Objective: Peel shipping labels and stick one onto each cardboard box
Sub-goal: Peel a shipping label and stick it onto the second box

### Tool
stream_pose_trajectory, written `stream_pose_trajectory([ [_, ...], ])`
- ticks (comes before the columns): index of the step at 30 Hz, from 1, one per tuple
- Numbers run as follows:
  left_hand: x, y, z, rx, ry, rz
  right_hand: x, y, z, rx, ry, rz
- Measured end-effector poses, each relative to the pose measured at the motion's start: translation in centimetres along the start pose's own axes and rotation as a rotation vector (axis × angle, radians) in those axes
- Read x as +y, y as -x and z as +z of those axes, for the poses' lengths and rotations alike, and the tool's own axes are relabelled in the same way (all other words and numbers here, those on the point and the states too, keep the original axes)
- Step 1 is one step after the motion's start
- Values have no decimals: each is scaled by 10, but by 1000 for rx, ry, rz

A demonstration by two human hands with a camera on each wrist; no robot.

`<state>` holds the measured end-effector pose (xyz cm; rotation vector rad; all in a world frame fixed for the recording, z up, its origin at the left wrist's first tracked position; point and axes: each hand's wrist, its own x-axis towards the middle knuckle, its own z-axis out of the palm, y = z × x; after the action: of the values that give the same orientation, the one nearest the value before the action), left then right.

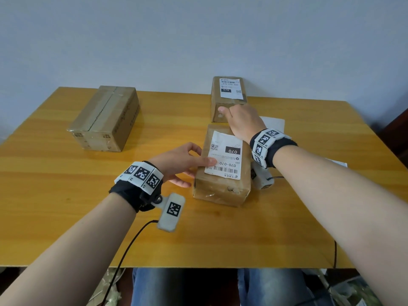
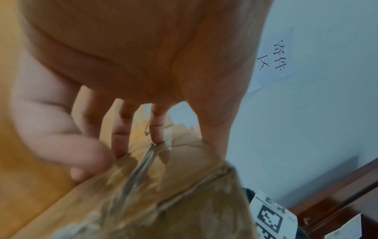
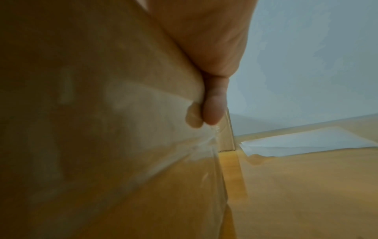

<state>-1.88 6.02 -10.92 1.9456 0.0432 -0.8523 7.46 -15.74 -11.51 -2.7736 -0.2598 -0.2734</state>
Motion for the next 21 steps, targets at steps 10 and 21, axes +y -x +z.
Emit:
stream_pose_trajectory([
  [10,0,22,0,73,-27,4,13,18,-7,71,-139,121],
  [21,1,16,-23,344,57,104,-1,60,-22,-121,-111,91],
])
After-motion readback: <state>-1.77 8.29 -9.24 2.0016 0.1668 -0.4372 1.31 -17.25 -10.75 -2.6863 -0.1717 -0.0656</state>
